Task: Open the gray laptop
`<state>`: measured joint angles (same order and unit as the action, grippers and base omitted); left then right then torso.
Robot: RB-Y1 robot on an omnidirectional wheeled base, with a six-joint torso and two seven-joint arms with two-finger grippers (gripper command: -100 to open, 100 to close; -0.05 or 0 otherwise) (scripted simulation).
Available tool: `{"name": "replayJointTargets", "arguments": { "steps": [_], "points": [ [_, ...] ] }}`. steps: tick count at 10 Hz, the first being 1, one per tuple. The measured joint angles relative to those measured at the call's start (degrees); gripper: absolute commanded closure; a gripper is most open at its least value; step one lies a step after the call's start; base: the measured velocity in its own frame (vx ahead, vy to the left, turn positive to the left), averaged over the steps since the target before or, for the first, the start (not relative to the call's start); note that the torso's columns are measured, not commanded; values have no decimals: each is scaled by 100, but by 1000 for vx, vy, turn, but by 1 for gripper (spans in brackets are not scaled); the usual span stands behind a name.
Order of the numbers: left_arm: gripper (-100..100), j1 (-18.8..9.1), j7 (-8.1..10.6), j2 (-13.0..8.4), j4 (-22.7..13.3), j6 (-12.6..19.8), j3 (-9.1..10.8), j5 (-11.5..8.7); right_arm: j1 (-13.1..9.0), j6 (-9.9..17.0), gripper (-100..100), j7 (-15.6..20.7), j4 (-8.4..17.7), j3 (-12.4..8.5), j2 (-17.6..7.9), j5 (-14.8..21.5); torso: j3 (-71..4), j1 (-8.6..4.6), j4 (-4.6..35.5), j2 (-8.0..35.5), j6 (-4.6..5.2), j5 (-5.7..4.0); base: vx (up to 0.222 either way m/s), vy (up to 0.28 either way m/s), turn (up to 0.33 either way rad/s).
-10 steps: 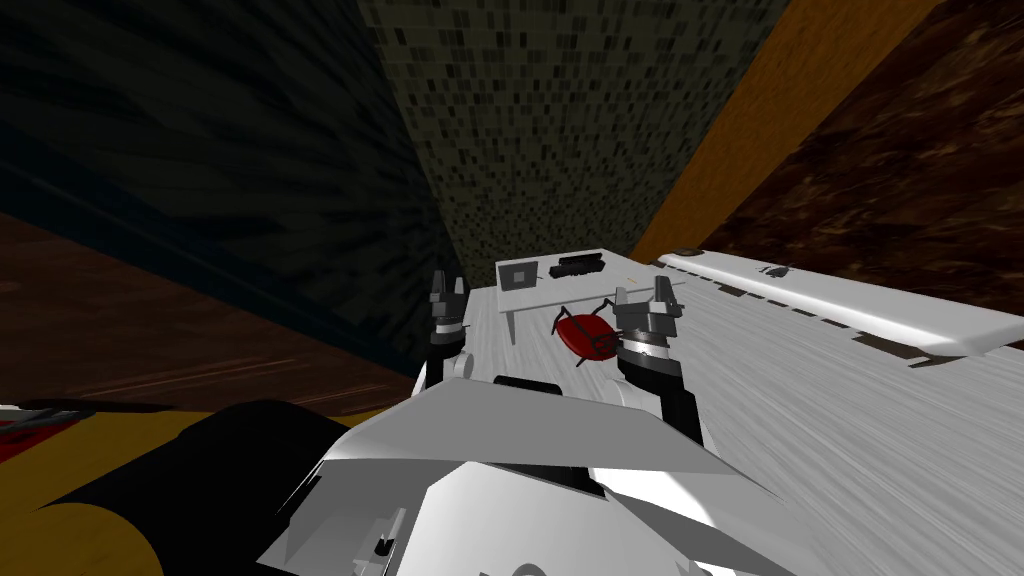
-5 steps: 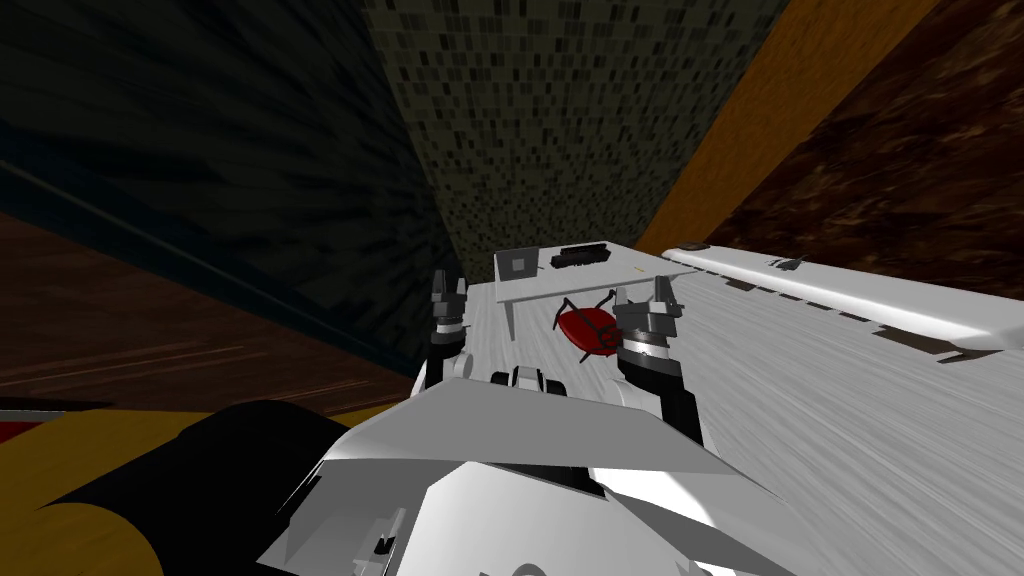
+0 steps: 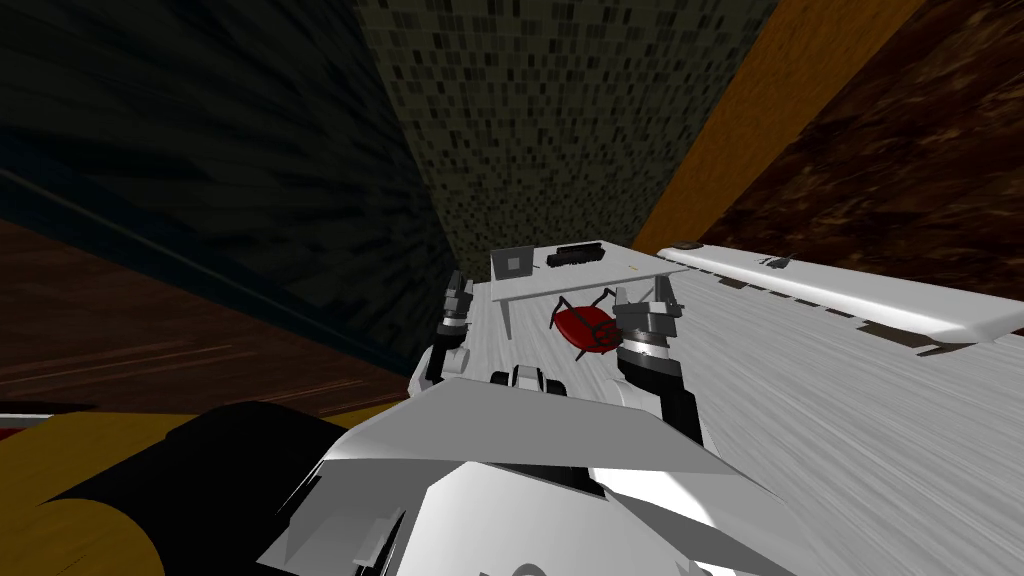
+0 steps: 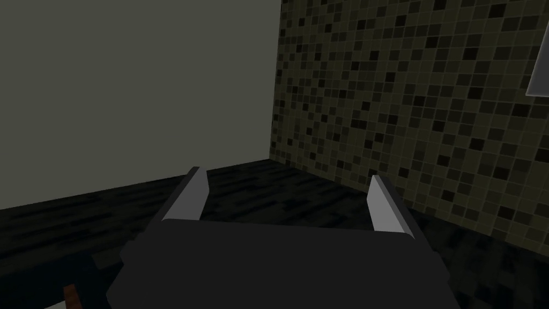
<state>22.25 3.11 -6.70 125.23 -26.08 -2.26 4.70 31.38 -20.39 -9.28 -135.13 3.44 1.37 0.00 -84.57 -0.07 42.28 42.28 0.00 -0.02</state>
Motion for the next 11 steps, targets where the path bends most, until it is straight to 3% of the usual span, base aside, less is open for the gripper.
{"name": "replayJointTargets", "arguments": {
  "steps": [2,5,11],
  "points": [
    [-100,-231,30,-118,-300,121,61,57,0,0,0,0,0,0,-1,0,-1,16,-1,-2,0,5,-8,-60,-26],
    [-100,-787,124,-340,-837,617,225,221,0,0,0,0,0,0,0,0,2,-6,1,4,0,-2,-10,-97,-27],
    [-100,-1613,271,-512,-1694,1291,466,392,0,0,0,0,0,0,0,0,0,4,0,0,1,1,-1,-64,-22]
  ]
}}
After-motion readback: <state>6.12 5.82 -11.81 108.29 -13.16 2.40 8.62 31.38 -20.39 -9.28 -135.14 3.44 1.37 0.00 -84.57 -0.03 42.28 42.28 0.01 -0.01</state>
